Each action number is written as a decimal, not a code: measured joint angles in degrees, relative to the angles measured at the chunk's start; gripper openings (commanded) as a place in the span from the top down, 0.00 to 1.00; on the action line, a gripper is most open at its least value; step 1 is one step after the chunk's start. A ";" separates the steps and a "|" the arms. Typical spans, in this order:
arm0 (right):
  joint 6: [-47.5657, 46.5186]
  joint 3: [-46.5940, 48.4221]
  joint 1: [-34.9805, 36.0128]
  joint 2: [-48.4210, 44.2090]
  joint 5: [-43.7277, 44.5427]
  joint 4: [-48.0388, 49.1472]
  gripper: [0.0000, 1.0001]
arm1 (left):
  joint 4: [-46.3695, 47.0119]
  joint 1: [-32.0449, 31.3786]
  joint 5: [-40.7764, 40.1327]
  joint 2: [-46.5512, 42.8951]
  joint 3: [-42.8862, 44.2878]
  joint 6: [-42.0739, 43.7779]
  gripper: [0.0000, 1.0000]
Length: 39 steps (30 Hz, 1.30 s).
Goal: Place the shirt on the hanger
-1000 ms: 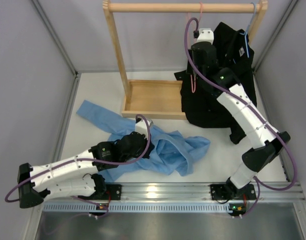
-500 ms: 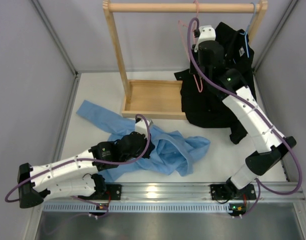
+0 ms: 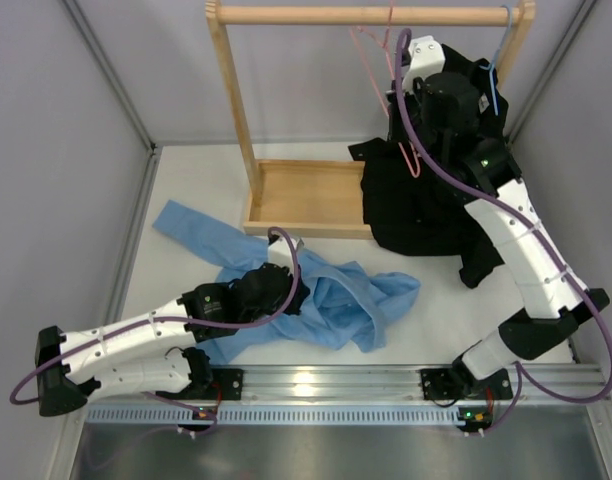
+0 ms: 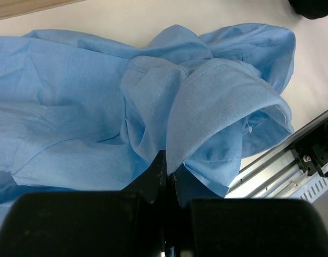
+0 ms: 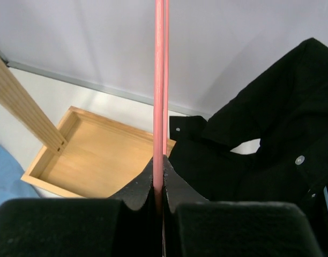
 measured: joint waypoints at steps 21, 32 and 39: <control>8.59 -46.29 -0.09 -44.48 -28.04 -9.62 1.00 | -3.28 14.16 -5.29 16.28 17.64 -4.83 1.00; 12.13 -51.25 -0.11 -62.62 -35.95 -21.24 1.00 | -3.34 22.05 5.07 27.06 23.12 -3.80 1.00; 13.38 -58.03 -0.13 -62.69 -37.94 -22.03 1.00 | -2.36 22.38 10.03 27.76 24.39 -3.85 1.00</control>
